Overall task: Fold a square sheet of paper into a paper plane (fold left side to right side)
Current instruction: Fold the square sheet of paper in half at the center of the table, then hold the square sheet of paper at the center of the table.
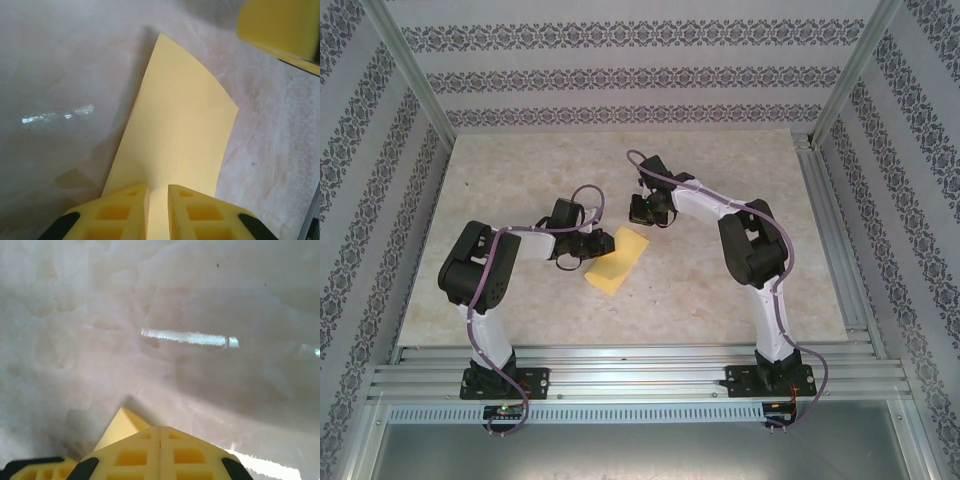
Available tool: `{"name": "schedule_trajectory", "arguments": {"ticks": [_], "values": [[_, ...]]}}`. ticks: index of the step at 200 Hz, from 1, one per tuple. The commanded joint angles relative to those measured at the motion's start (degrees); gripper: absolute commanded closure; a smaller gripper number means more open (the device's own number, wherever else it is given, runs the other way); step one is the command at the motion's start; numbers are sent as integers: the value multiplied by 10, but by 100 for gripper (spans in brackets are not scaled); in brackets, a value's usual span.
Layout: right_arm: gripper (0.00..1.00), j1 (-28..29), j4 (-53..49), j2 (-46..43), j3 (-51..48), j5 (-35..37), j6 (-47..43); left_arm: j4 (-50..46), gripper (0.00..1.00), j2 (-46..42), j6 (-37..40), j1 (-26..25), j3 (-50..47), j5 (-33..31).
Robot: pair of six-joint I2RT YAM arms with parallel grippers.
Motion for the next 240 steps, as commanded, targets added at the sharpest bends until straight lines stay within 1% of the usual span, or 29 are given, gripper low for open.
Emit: {"name": "schedule_trajectory", "arguments": {"ticks": [1, 18, 45, 85, 149, 195, 240], "values": [[96, 22, 42, -39, -37, -23, 13, -83, 81, 18, 7, -2, -29, -46], [96, 36, 69, -38, -57, -50, 31, -83, 81, 18, 7, -2, -28, -46], [96, 48, 79, -9, -56, -67, 49, -83, 81, 18, 7, -3, -28, -46], [96, 46, 71, 22, -54, -46, 45, -84, 81, 16, 8, -2, -29, -47], [96, 33, 40, 35, -75, -15, 28, -87, 81, 13, 10, -2, -30, -46], [96, 33, 18, 46, -77, -1, 13, -101, 70, -14, 19, -2, -49, -33], [97, 34, 8, 55, -77, 8, 8, -113, 67, -47, 25, -2, -78, -25]]}}
